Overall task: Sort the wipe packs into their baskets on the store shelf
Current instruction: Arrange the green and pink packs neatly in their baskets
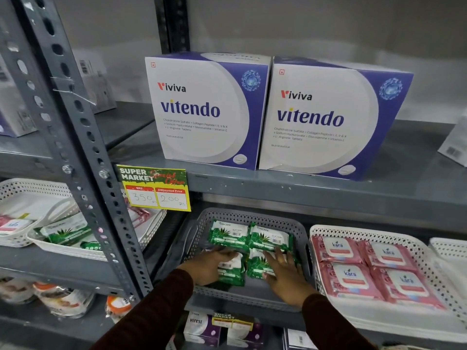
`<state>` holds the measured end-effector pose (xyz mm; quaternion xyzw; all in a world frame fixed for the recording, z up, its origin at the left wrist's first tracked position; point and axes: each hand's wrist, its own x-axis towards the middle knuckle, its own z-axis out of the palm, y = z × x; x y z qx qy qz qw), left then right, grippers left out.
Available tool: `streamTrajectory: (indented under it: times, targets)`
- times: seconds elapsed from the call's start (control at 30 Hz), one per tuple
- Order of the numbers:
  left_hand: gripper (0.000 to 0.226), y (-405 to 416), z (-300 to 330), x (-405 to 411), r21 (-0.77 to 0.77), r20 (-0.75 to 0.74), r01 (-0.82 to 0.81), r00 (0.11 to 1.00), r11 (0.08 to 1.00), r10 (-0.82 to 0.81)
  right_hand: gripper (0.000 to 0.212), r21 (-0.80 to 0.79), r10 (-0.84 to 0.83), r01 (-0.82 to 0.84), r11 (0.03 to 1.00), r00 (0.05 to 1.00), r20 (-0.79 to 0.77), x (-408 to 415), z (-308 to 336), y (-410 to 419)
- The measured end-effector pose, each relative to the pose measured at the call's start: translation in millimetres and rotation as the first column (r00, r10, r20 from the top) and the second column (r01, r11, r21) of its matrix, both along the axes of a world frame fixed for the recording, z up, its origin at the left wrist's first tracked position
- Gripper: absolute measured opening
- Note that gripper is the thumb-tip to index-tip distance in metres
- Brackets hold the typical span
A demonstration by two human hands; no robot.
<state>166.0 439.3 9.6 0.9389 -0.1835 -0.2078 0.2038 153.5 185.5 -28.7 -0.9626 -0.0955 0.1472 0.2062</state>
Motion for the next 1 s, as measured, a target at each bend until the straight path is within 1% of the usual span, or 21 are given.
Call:
streamTrajectory:
  times: [0.1, 0.2, 0.37, 0.43, 0.5, 0.57, 0.6, 0.67, 0.7, 0.8, 0.9, 1.0]
  targets:
    - [0.097, -4.8, -2.3, 7.5, -0.023, -0.020, -0.004, 1.000, 1.000, 0.003, 0.064, -0.024, 0.043, -0.044, 0.999, 0.998, -0.039, 5.7, 0.1, 0.9]
    - [0.094, -14.0, -7.3, 16.7, 0.022, -0.005, -0.002, 1.000, 1.000, 0.002, 0.065, -0.034, 0.058, -0.060, 0.998, 0.998, -0.036, 5.4, -2.7, 1.7]
    - [0.090, -19.0, -20.9, 23.5, 0.128, 0.078, 0.032, 0.996, 0.991, -0.042, 0.067, -0.114, 0.055, -0.057, 0.992, 0.998, -0.021, 5.5, -0.6, 9.6]
    - [0.085, -18.1, -25.7, 21.4, 0.159, 0.116, 0.045, 0.991, 0.986, -0.064, 0.069, -0.147, 0.053, -0.055, 0.988, 0.998, -0.017, 3.2, 1.1, 13.1]
    - [0.076, -16.6, -29.9, 19.2, 0.159, 0.161, 0.041, 0.985, 0.986, -0.067, 0.070, -0.144, 0.033, -0.034, 0.989, 0.999, -0.009, 1.8, 2.1, 17.1]
    - [0.068, -17.2, -32.2, 22.8, 0.138, 0.245, 0.003, 0.969, 0.990, -0.037, 0.068, -0.109, -0.021, 0.028, 0.994, 0.998, 0.061, 7.5, 4.5, 22.4]
    - [0.067, -18.1, -31.8, 27.9, 0.145, 0.300, -0.029, 0.954, 0.989, -0.016, 0.068, -0.093, -0.060, 0.072, 0.993, 0.990, 0.131, 14.4, 6.2, 25.2]
    - [0.065, -20.9, -28.7, 42.2, 0.203, 0.380, -0.084, 0.925, 0.976, 0.001, 0.065, -0.072, -0.116, 0.137, 0.988, 0.963, 0.243, 33.5, 9.6, 29.0]
    - [0.065, -22.0, -27.3, 47.9, 0.232, 0.395, -0.103, 0.919, 0.967, 0.003, 0.064, -0.075, -0.123, 0.146, 0.986, 0.960, 0.254, 42.2, 10.2, 30.8]
    - [0.064, -25.1, -28.6, 60.8, 0.244, 0.385, -0.116, 0.923, 0.963, 0.014, 0.066, -0.129, -0.056, 0.085, 0.988, 0.976, 0.211, 64.6, 2.9, 34.4]
    - [0.061, -25.1, -33.6, 65.9, 0.213, 0.358, -0.086, 0.934, 0.973, 0.004, 0.070, -0.194, 0.071, -0.027, 0.981, 0.972, 0.225, 76.4, -6.7, 29.6]
    - [0.058, -23.3, -36.7, 64.3, 0.225, 0.371, -0.070, 0.928, 0.972, -0.019, 0.070, -0.211, 0.175, -0.126, 0.969, 0.957, 0.233, 77.9, -10.1, 22.4]
